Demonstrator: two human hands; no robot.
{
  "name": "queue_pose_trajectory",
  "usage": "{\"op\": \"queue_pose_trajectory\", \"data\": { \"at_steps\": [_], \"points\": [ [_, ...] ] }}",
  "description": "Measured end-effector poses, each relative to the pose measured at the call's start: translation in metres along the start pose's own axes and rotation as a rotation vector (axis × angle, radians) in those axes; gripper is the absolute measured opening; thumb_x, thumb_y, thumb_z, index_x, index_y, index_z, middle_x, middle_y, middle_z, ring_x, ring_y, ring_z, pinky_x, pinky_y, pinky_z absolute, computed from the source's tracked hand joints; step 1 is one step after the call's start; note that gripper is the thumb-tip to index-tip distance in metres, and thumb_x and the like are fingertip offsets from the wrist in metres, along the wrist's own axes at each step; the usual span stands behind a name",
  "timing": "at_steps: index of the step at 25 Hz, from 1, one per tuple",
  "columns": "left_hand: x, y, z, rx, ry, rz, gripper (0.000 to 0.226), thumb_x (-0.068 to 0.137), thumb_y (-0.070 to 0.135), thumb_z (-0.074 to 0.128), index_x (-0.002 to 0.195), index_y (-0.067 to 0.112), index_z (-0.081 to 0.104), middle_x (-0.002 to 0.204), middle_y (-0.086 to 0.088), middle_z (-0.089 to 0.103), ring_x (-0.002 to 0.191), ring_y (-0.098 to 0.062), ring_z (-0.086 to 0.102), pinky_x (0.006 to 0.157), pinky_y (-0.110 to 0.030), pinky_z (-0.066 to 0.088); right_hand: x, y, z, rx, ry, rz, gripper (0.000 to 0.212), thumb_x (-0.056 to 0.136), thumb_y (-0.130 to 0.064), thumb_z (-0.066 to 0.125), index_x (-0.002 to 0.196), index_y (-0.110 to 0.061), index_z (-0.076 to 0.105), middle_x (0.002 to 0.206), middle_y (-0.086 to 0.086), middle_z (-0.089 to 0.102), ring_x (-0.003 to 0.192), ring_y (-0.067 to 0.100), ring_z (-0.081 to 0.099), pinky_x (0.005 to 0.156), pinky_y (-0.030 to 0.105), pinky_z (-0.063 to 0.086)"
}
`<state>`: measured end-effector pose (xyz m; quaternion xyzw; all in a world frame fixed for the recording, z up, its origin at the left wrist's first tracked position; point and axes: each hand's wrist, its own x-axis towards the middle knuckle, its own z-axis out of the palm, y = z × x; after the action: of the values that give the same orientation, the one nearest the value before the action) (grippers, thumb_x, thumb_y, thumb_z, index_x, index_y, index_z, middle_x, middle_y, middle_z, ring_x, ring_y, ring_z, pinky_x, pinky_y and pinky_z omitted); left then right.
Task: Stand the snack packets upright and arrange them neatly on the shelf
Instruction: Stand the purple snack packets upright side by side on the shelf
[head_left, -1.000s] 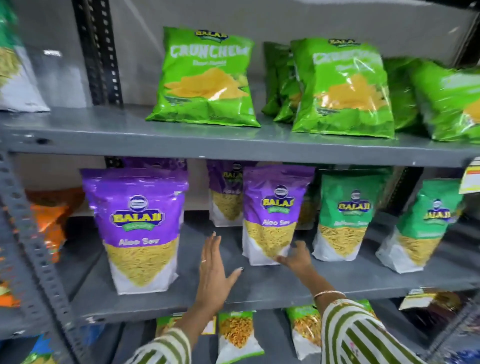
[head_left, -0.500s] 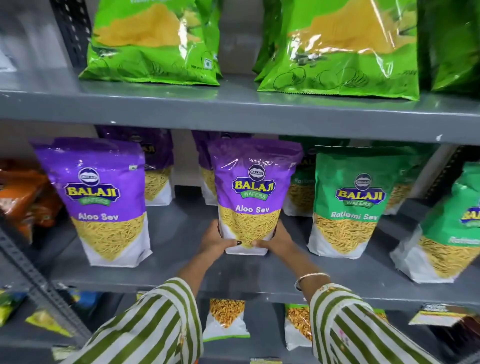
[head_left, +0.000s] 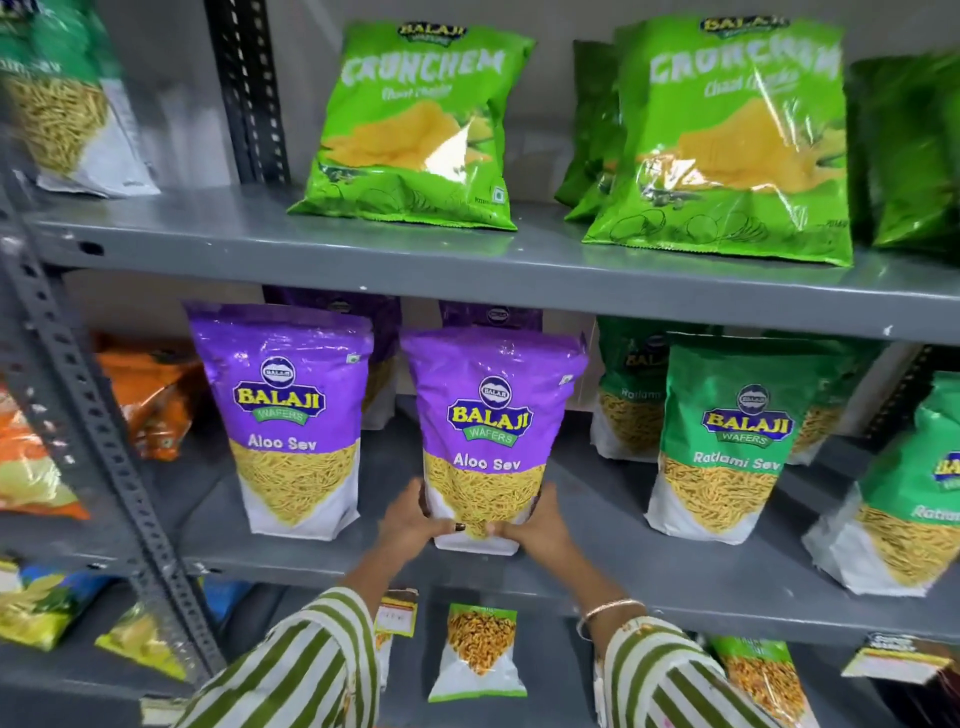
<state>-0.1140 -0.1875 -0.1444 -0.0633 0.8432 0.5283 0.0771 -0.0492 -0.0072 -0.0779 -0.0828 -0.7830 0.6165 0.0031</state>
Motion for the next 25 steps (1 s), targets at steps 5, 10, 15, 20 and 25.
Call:
{"op": "queue_pose_trajectory", "data": {
  "at_steps": [5, 10, 15, 20, 25],
  "points": [
    [-0.032, 0.032, -0.010, 0.046, -0.015, 0.023, 0.089, 0.024, 0.057, 0.072, 0.104, 0.021, 0.054, 0.113, -0.005, 0.067, 0.108, -0.027, 0.059, 0.098, -0.049, 0.046, -0.010, -0.118, -0.032, -0.435, 0.642, -0.398, 0.099, 0.061, -0.048, 0.077, 0.135, 0.003, 0.035, 0.137, 0.024, 0.043, 0.131, 0.036, 0.036, 0.112, 0.044, 0.023],
    [-0.048, 0.045, -0.018, 0.111, -0.035, 0.065, 0.086, 0.046, 0.045, 0.080, 0.120, 0.014, 0.049, 0.124, -0.008, 0.062, 0.116, -0.026, 0.055, 0.103, -0.041, 0.041, -0.004, -0.199, -0.020, -1.143, 0.185, -0.483, 0.054, 0.087, -0.039, 0.055, 0.135, -0.018, 0.044, 0.140, 0.012, 0.049, 0.130, 0.028, 0.043, 0.108, 0.039, 0.032],
    [-0.046, 0.044, -0.017, 0.180, 0.005, 0.061, 0.076, 0.062, 0.036, 0.078, 0.127, 0.019, 0.042, 0.132, -0.005, 0.056, 0.127, -0.028, 0.047, 0.110, -0.045, 0.029, 0.006, -0.195, -0.007, -1.014, 0.330, -0.525, 0.039, 0.085, -0.033, 0.057, 0.123, -0.022, 0.059, 0.132, 0.007, 0.059, 0.127, 0.028, 0.044, 0.109, 0.033, 0.022],
    [-0.044, 0.045, -0.016, 0.184, 0.013, 0.078, 0.073, 0.062, 0.034, 0.079, 0.124, 0.017, 0.044, 0.131, -0.007, 0.058, 0.125, -0.028, 0.049, 0.106, -0.042, 0.033, -0.006, -0.137, -0.024, -0.700, 0.740, -0.403, 0.106, 0.059, -0.057, 0.073, 0.138, 0.001, 0.033, 0.143, 0.026, 0.037, 0.136, 0.039, 0.028, 0.115, 0.050, 0.016],
    [-0.050, 0.049, -0.014, 0.233, 0.041, 0.072, 0.073, 0.064, 0.036, 0.078, 0.125, 0.018, 0.042, 0.130, -0.008, 0.059, 0.125, -0.031, 0.048, 0.103, -0.043, 0.030, -0.006, -0.038, -0.025, -0.150, 0.112, -0.052, 0.110, 0.049, -0.036, 0.088, 0.136, -0.004, 0.029, 0.135, 0.007, 0.047, 0.125, 0.022, 0.045, 0.095, 0.019, 0.045]
  ]
}}
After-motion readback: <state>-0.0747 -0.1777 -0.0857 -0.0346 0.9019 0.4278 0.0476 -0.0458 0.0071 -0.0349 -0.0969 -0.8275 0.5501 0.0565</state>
